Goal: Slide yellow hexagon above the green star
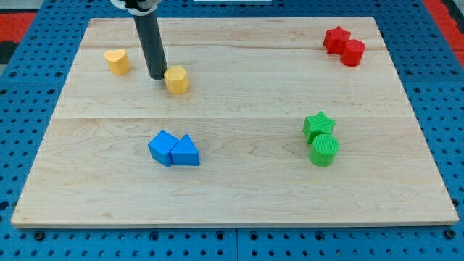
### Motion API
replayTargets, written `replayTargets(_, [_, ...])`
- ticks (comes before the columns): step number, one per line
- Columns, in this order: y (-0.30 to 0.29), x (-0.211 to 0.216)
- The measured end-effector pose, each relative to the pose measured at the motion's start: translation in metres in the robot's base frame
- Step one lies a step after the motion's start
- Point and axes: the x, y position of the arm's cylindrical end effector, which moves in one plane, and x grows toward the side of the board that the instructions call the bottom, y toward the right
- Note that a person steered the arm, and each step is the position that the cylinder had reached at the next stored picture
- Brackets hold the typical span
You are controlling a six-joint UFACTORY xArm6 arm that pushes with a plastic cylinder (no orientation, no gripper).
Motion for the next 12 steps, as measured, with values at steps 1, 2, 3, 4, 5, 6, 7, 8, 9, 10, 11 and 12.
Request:
replayTargets(1, [0.006,0.0])
replayTargets(2, [0.005,0.01])
replayTargets(3, [0.006,0.024])
replayTargets(4, [0.044,0.019])
replayTargets(5, [0.077,0.004])
replayTargets(6, [0.082,-0.013])
replayTargets(7, [0.085,-0.015])
replayTargets(8, [0.107,-0.015])
replayTargets(9, [0.145,-0.015])
replayTargets(10, [0.183,-0.014])
replayTargets(11, [0.211,-0.011])
replayTargets(12, [0.231,0.003])
